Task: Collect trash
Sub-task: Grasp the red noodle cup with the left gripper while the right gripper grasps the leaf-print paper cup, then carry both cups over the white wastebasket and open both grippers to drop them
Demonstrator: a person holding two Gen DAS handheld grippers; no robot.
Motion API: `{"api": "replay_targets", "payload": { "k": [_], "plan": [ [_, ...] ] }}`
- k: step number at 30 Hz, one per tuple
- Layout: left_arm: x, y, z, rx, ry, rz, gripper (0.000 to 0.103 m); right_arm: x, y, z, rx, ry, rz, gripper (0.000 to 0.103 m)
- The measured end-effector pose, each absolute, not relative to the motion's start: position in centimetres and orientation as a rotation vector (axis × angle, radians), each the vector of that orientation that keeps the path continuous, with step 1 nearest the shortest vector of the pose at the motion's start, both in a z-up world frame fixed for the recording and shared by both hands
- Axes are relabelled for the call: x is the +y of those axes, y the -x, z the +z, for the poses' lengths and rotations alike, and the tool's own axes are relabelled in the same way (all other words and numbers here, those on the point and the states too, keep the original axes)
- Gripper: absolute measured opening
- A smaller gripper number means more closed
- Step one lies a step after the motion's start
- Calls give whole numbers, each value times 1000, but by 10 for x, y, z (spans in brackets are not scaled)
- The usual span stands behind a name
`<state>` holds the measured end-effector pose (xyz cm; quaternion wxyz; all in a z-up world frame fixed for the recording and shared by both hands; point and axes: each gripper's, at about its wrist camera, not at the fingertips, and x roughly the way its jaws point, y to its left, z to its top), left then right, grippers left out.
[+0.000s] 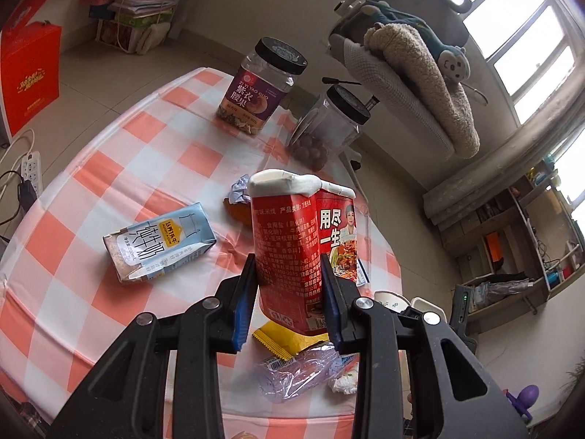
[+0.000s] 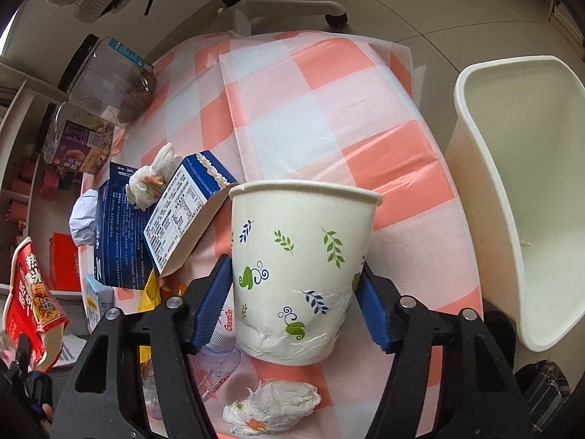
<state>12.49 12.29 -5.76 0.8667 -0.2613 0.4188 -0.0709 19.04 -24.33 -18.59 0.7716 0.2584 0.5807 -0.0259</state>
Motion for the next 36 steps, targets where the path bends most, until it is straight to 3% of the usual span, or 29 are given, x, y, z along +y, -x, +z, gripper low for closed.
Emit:
{"api": "replay_targets", "payload": {
  "k": [20,36],
  "plan": [
    [89,-133,-41,762,365,-81,33,-214,-173,-79,868,-342,91,58],
    [23,-132,-38,741,260,-163,33,-279,-129,-41,666,-96,-147,59]
  ]
}}
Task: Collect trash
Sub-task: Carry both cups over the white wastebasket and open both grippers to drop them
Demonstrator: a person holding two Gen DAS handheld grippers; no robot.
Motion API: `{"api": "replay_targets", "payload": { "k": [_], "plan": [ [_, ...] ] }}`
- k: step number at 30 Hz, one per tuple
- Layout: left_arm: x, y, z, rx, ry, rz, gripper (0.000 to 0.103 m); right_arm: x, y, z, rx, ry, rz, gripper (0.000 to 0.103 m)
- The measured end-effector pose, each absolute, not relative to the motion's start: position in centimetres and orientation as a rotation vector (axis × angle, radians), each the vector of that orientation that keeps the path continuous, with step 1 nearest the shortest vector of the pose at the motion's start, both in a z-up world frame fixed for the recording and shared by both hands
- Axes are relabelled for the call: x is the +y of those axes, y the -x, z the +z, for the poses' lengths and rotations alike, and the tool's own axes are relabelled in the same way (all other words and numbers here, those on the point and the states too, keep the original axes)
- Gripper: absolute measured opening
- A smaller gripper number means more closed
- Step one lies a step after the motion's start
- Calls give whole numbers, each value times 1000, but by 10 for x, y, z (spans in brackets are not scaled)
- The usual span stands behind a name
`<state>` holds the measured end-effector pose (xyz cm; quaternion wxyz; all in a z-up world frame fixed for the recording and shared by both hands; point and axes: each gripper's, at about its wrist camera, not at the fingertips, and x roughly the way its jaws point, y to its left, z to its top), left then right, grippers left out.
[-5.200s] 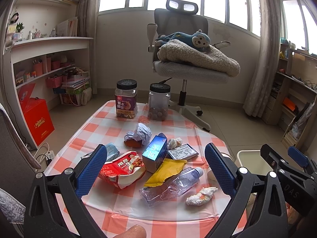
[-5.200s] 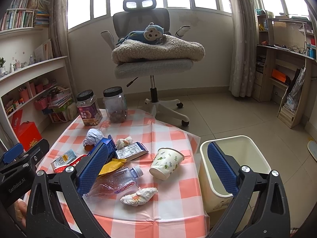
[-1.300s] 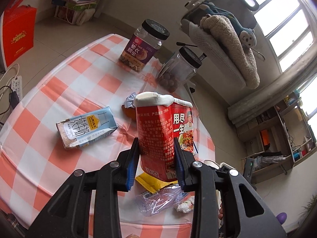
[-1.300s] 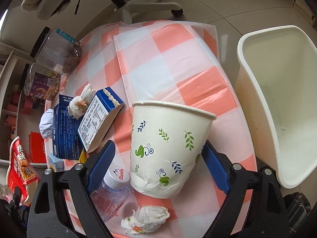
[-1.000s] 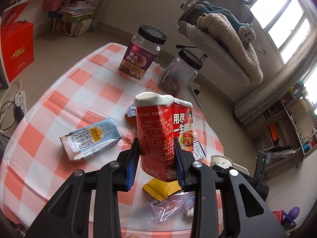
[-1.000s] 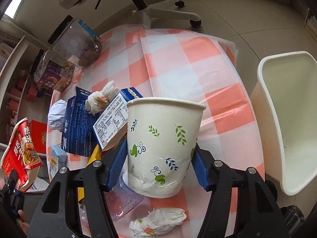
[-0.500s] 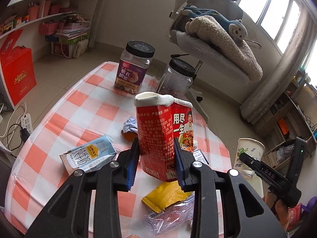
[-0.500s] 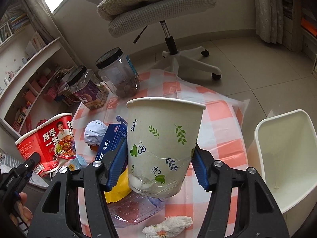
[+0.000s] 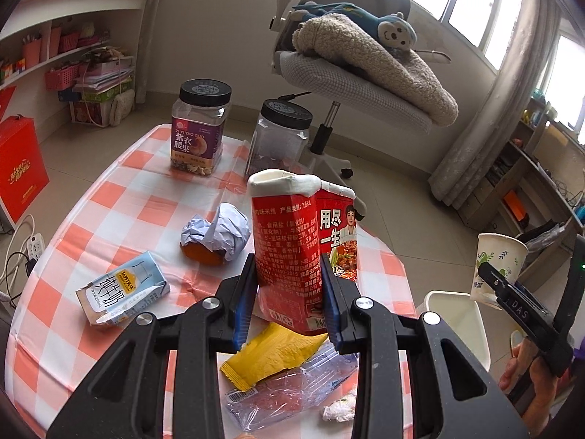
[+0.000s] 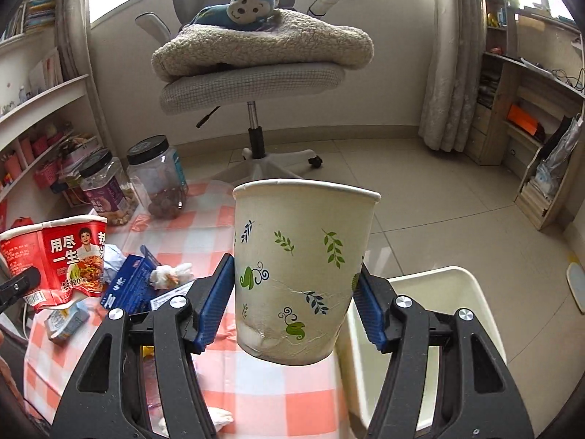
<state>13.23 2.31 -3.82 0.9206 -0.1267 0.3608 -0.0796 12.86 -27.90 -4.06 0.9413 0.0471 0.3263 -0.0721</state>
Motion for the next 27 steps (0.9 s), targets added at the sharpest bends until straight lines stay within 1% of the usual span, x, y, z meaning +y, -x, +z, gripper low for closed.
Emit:
{"api": "replay_targets", "payload": {
  "k": [7,13,15,16,17,19,27],
  "plan": [
    [-15,-131,-39,756,245,-240,33,-328,-113,-47,689,-66,-270,59],
    [-65,-125,-34,754,189,-333,33,-369,-100,-53,722,-72,-350,60],
    [-85,-124,-33,755,159,-367,33,-380,-94,-54,732,-73,-372,63],
    [-95,-122,-34,757,146,-382,33,-385,-91,-54,730,-75,-390,66],
    [-105,-122,-35,760,136,-397,33,-389,-88,-54,728,-78,-406,75],
    [-123,-121,-38,770,134,-425,33,-401,-80,-52,713,-91,-439,86],
    [-204,-116,-46,805,82,-529,33,-444,-57,-42,666,-158,-511,87]
  ]
}}
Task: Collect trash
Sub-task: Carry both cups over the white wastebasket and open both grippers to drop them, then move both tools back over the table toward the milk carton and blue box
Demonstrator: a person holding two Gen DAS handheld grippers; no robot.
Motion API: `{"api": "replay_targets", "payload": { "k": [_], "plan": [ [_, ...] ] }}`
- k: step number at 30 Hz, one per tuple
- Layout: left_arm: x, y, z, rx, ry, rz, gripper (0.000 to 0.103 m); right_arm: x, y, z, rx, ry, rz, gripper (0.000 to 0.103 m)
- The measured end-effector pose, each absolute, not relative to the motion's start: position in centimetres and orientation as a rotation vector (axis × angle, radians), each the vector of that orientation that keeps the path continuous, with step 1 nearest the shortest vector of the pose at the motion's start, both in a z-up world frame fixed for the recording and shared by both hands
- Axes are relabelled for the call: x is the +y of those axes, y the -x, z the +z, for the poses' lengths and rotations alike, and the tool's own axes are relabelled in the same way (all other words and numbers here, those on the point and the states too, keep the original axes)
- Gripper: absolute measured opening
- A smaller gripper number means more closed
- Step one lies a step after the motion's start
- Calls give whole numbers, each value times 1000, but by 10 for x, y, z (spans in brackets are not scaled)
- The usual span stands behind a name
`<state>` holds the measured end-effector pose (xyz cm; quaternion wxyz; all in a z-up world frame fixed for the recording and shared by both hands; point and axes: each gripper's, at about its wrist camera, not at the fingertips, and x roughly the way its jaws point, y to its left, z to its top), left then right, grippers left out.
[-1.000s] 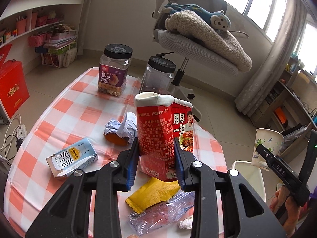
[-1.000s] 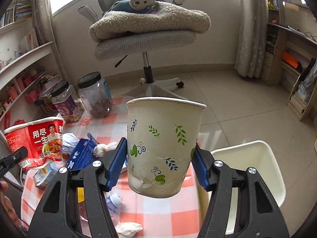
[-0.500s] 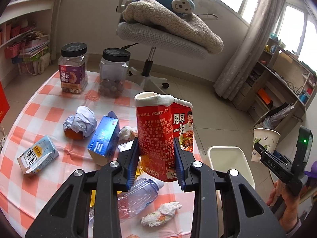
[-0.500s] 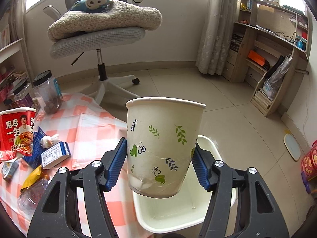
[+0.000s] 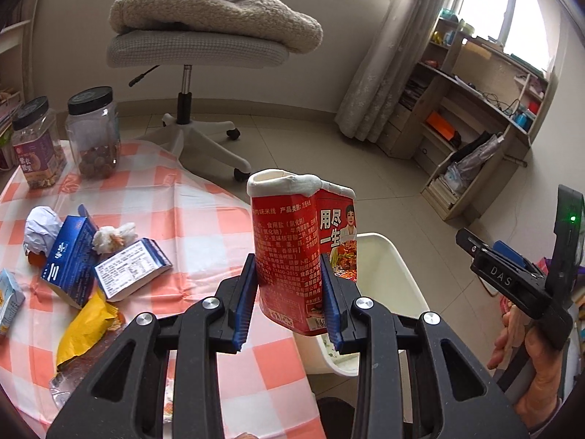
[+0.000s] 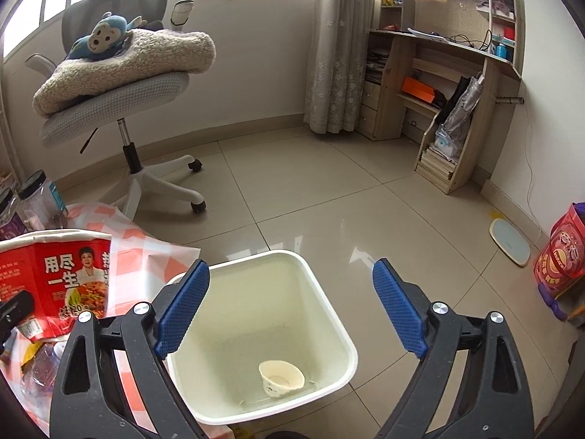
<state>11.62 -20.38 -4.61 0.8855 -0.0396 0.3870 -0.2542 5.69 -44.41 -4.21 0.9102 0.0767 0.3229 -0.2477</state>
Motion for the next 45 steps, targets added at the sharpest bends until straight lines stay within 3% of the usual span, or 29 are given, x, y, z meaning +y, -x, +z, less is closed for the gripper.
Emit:
{"api": "replay_targets", "payload": {
  "k": [11,15,18,26,34,45],
  "plan": [
    [-287,-114,-64,883,41,-638,34,-490,-26,-29,594,-256,-594,92],
    [-302,-116,-68,907,42,-653,54,-499,-17,-25,568,-290,-621,95],
    [-302,-114,-64,892,41,-648,55,-497,-13,-21,544,-277,-635,96],
    [-272,-106,-34,702,-36,-501,63,-455,-20,-15,477,-146,-638,96],
    [-217,-97,-7,488,-84,-295,86,-398,-32,-9,430,-104,-559,96],
    [-135,-120,-7,486,-24,-120,89,-325,-65,-9,421,-51,-463,96]
  ]
}}
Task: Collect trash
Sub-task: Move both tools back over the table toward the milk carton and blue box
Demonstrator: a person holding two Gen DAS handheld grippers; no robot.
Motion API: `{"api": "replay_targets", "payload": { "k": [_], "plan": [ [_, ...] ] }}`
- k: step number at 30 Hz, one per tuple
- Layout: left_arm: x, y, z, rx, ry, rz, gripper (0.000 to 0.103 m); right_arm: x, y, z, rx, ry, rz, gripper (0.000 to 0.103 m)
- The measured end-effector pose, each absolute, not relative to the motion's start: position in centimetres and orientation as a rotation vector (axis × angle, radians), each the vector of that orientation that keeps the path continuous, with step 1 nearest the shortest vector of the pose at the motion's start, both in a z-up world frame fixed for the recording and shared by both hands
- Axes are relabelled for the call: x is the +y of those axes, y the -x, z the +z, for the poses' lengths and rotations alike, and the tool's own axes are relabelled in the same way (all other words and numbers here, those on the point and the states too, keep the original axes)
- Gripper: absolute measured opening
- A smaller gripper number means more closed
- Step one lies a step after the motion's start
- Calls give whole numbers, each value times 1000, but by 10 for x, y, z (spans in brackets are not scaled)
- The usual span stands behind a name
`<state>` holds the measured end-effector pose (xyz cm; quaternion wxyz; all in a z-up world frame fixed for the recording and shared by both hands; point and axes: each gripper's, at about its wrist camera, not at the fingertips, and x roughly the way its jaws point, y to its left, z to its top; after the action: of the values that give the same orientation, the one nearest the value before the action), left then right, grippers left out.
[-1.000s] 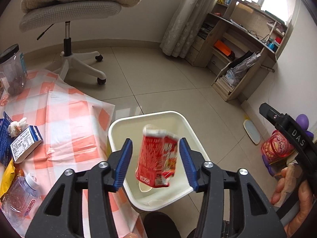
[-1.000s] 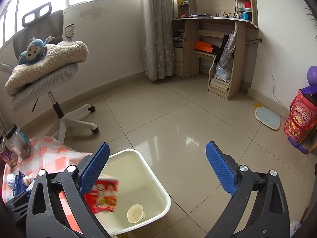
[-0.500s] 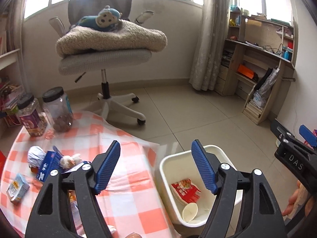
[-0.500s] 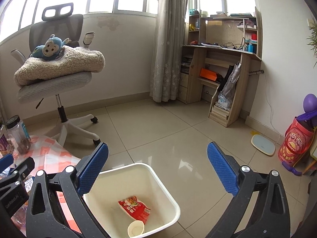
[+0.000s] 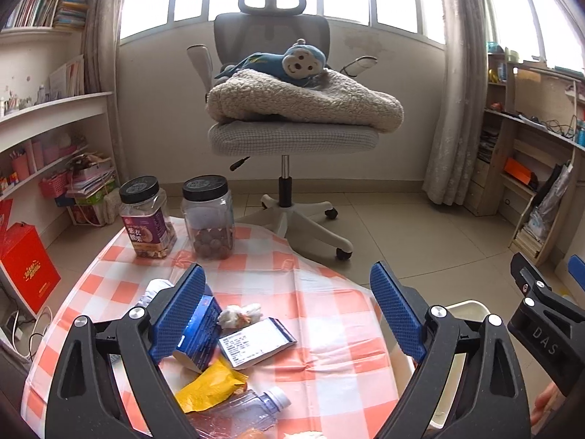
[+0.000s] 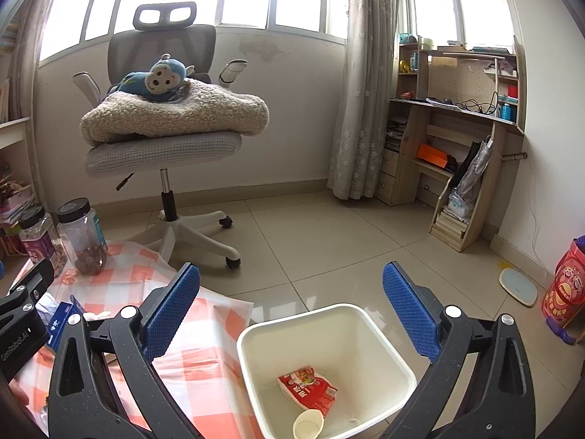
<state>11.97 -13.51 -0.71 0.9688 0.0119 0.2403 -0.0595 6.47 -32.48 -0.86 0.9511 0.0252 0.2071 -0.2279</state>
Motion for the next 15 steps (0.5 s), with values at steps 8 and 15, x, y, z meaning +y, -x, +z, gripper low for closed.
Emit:
{"api": "replay_targets", "payload": {
  "k": [8,15],
  "plan": [
    [-92,-129,-15,543,-13,-46,89,-277,-88,-14,450,-37,-378,96],
    [-55,-132,-21,574,0,18,89,-240,-104,-18,468,-19,-315,96]
  ]
}}
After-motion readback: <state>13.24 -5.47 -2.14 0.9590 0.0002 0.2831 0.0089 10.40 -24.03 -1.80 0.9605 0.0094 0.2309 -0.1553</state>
